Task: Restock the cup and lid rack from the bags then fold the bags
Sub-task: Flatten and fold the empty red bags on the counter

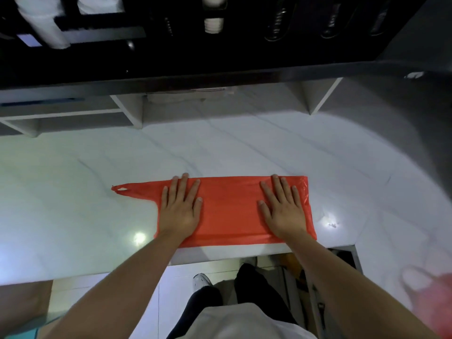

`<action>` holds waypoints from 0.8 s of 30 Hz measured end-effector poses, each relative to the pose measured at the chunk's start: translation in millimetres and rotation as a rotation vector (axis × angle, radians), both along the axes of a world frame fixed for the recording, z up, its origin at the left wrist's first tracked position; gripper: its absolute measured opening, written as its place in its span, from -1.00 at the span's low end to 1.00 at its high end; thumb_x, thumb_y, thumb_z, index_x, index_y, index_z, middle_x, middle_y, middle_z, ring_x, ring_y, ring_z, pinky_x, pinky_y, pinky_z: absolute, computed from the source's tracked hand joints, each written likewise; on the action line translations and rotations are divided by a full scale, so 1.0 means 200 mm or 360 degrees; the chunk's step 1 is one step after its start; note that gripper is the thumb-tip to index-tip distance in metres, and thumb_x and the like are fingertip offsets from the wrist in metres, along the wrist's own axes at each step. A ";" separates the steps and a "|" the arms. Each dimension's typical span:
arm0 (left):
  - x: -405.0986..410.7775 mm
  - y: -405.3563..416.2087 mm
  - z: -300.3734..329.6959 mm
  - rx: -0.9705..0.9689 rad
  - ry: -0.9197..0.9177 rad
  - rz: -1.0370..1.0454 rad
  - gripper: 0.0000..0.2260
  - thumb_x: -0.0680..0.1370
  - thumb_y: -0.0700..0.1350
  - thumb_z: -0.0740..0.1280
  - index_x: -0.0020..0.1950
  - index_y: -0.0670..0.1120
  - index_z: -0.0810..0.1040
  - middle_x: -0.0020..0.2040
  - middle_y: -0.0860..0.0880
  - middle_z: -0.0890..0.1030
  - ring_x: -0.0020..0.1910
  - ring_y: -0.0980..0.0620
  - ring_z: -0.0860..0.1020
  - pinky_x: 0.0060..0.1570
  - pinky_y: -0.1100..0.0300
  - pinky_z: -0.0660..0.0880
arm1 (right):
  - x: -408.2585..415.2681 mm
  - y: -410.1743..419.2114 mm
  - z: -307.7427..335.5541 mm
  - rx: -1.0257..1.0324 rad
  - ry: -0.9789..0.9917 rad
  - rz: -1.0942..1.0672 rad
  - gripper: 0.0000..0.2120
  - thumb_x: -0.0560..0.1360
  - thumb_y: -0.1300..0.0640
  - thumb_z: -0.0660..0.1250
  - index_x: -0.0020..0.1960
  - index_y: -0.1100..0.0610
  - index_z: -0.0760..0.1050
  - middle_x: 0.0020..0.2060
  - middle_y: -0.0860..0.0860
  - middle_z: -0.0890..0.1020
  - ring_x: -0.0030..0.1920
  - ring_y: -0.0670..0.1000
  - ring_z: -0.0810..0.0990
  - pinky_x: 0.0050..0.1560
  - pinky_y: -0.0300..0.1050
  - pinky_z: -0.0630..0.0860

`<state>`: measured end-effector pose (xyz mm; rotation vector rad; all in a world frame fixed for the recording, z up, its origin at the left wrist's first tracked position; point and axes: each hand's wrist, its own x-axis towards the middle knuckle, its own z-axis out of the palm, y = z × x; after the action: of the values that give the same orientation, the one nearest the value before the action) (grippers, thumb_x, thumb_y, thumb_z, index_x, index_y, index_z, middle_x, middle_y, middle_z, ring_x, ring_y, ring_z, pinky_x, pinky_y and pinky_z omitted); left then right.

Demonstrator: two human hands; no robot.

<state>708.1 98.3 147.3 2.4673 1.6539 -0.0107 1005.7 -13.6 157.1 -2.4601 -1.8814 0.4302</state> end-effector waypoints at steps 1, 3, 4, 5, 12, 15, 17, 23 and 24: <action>-0.04 0.02 0.00 -0.0002 -0.0011 0.0034 -0.50 0.68 0.17 -0.06 0.64 0.14 0.13 0.67 0.00 0.02 0.64 -0.05 -0.07 0.58 -0.14 -0.03 | 0.02 -0.01 0.01 -0.0001 0.0001 -0.0007 -0.45 0.67 -0.28 -0.18 0.62 -0.23 -0.20 0.63 -0.11 -0.18 0.61 -0.05 -0.30 0.60 0.11 -0.22; -0.12 0.05 0.02 -0.0017 -0.0051 0.0128 -0.50 0.68 0.16 -0.08 0.64 0.16 0.09 0.67 -0.01 0.02 0.64 -0.05 -0.08 0.58 -0.14 -0.04 | 0.05 -0.02 0.01 -0.0002 -0.0002 -0.0019 -0.46 0.67 -0.26 -0.19 0.63 -0.22 -0.17 0.64 -0.10 -0.16 0.61 -0.05 -0.29 0.60 0.09 -0.23; -0.16 0.06 0.03 -0.0031 -0.0075 0.0171 -0.50 0.68 0.16 -0.10 0.64 0.17 0.06 0.67 -0.01 0.01 0.64 -0.04 -0.09 0.58 -0.13 -0.04 | 0.06 -0.02 0.02 -0.0005 0.0000 -0.0021 -0.46 0.68 -0.25 -0.21 0.63 -0.22 -0.17 0.63 -0.10 -0.17 0.60 -0.05 -0.29 0.60 0.07 -0.24; -0.19 0.08 0.04 -0.0052 -0.0096 0.0196 -0.50 0.68 0.15 -0.12 0.65 0.18 0.04 0.67 -0.01 0.00 0.64 -0.03 -0.11 0.59 -0.13 -0.05 | 0.06 -0.02 0.03 -0.0012 0.0009 -0.0022 -0.47 0.68 -0.24 -0.22 0.62 -0.22 -0.18 0.63 -0.11 -0.17 0.60 -0.06 -0.30 0.59 0.06 -0.25; -0.18 0.11 0.14 -0.0236 -0.0105 0.0237 -0.41 0.63 0.21 -0.24 0.65 0.12 0.08 0.67 0.03 -0.02 0.64 -0.03 -0.15 0.59 -0.09 -0.19 | 0.08 -0.01 0.07 -0.0021 0.0203 0.0026 -0.48 0.66 -0.11 -0.28 0.63 -0.18 -0.17 0.62 -0.12 -0.21 0.58 -0.11 -0.36 0.59 0.01 -0.30; -0.06 0.11 0.23 -0.0269 -0.0231 0.0211 -0.31 0.61 0.26 -0.32 0.59 0.10 0.30 0.61 0.15 0.20 0.64 0.03 -0.09 0.58 -0.07 -0.21 | 0.08 0.00 0.08 -0.0097 0.0204 0.0049 -0.48 0.69 -0.07 -0.18 0.60 -0.17 -0.26 0.61 -0.10 -0.26 0.57 -0.09 -0.40 0.58 0.01 -0.35; 0.08 0.08 0.29 -0.0330 -0.0264 0.0011 -0.38 0.64 0.20 -0.28 0.54 0.16 0.36 0.61 0.19 0.20 0.64 0.06 -0.10 0.59 -0.03 -0.19 | 0.08 0.01 0.08 -0.0122 0.0202 0.0055 -0.47 0.69 -0.09 -0.16 0.59 -0.16 -0.30 0.61 -0.09 -0.28 0.57 -0.07 -0.41 0.56 0.00 -0.38; 0.53 -0.12 0.29 -0.0454 -0.0046 -0.0378 -0.44 0.68 0.03 -0.10 0.65 0.05 -0.23 0.66 0.06 -0.21 0.60 0.01 -0.33 0.58 -0.10 -0.22 | 0.07 0.02 0.11 0.0006 0.0169 0.0021 -0.44 0.71 -0.11 -0.08 0.65 -0.03 -0.13 0.63 -0.05 -0.17 0.60 -0.03 -0.32 0.58 0.01 -0.32; 0.60 -0.15 0.28 -0.0424 -0.0043 -0.0379 -0.41 0.67 0.03 -0.09 0.64 -0.01 -0.27 0.66 0.02 -0.22 0.60 0.00 -0.33 0.57 -0.11 -0.22 | 0.07 0.02 0.12 0.0058 0.0121 0.0014 -0.44 0.71 -0.09 -0.05 0.65 0.00 -0.09 0.63 -0.03 -0.13 0.61 -0.01 -0.28 0.59 0.02 -0.31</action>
<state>828.8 69.2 203.2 2.4272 1.2470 -0.2122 1019.8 -10.2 180.2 -2.3782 -1.8549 0.4782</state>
